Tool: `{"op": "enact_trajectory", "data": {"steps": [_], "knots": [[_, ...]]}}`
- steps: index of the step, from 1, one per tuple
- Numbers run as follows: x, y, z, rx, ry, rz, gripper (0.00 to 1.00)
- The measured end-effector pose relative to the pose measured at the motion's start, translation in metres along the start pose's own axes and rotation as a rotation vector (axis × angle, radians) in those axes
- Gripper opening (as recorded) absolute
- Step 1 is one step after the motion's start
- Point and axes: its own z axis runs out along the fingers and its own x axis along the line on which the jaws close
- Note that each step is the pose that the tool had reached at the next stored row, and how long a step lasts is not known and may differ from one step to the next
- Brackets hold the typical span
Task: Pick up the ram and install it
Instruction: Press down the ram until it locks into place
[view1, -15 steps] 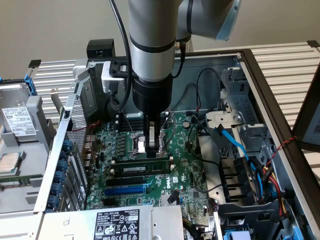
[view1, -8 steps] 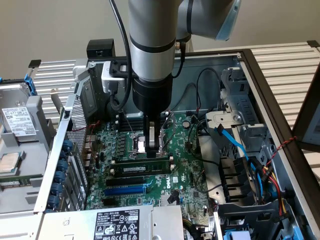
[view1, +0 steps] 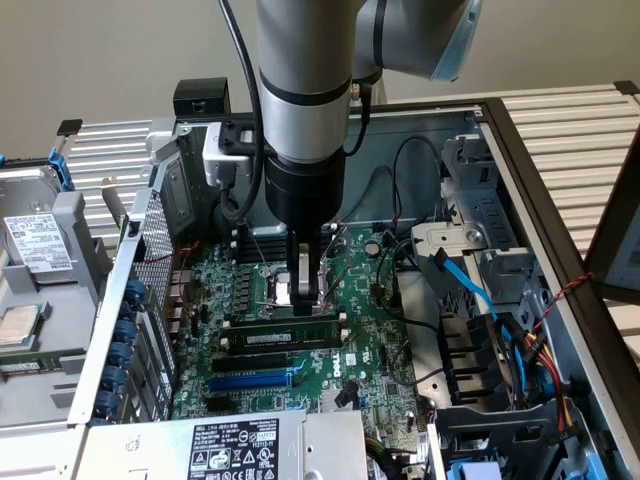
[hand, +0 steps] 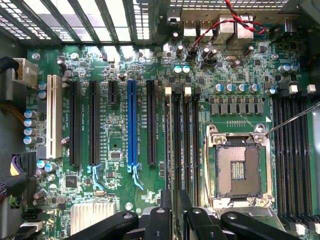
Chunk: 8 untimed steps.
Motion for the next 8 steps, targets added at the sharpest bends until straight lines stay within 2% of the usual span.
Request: {"op": "enact_trajectory", "data": {"steps": [1,2,8], "knots": [[0.0000,0.0000,0.0000,0.0000,0.0000,0.000,0.18],[0.0000,0.0000,0.0000,0.0000,0.0000,0.000,0.11],[0.0000,-0.0001,0.0023,0.0007,0.0007,0.000,0.10]]}}
